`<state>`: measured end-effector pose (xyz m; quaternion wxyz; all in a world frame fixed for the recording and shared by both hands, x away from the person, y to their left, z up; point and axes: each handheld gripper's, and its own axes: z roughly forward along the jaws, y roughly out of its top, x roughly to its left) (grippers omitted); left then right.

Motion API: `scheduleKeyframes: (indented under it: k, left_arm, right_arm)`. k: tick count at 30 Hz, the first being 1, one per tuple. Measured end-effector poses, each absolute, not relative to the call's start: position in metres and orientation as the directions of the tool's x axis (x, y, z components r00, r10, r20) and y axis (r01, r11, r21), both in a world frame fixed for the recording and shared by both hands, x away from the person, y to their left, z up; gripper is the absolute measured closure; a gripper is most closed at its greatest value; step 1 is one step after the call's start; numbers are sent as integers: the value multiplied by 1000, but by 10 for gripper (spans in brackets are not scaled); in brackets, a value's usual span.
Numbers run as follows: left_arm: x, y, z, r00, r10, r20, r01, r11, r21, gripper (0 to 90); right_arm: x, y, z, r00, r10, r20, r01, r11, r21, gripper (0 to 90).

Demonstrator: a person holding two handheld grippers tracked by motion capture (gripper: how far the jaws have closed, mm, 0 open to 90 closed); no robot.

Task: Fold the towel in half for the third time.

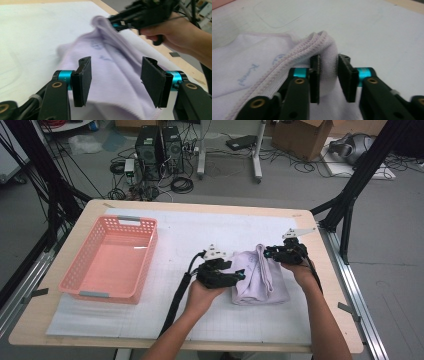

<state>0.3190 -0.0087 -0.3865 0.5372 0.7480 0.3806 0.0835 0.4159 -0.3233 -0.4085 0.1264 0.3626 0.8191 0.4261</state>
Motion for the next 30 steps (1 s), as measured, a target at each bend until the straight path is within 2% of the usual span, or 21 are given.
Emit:
scheduleKeyframes:
  k: [1,7,16,22,24,25,27,30]
  left_arm:
    - [319,0,-389,687,672,-277,476,-128,870,422]
    - [319,30,-401,657,703,-272,481,-112,870,414]
    - [312,63,-418,639,724,-260,479,-110,871,409]
    - [305,77,-427,633,731,-253,481,-115,869,408]
    - [303,80,-429,640,727,-249,483,-128,866,408]
    - [302,81,-430,640,727,-248,484,-131,865,408]
    - [300,85,-431,640,727,-249,484,-130,865,408]
    - [297,90,-433,635,731,-250,488,-129,863,407]
  right_arm:
    - [415,-326,-408,-687,718,111,499,355,791,573]
    - [394,-349,-404,-617,773,150,546,283,789,492]
    - [345,-354,-394,-603,789,119,515,272,813,517]
    - [315,-335,-408,-614,779,126,528,287,800,437]
    - [310,-328,-416,-611,777,150,541,272,796,466]
    - [310,-326,-418,-609,777,158,551,271,789,541]
    - [309,-324,-422,-586,798,142,577,288,765,792]
    - [309,-326,-423,-524,846,102,603,284,745,826]
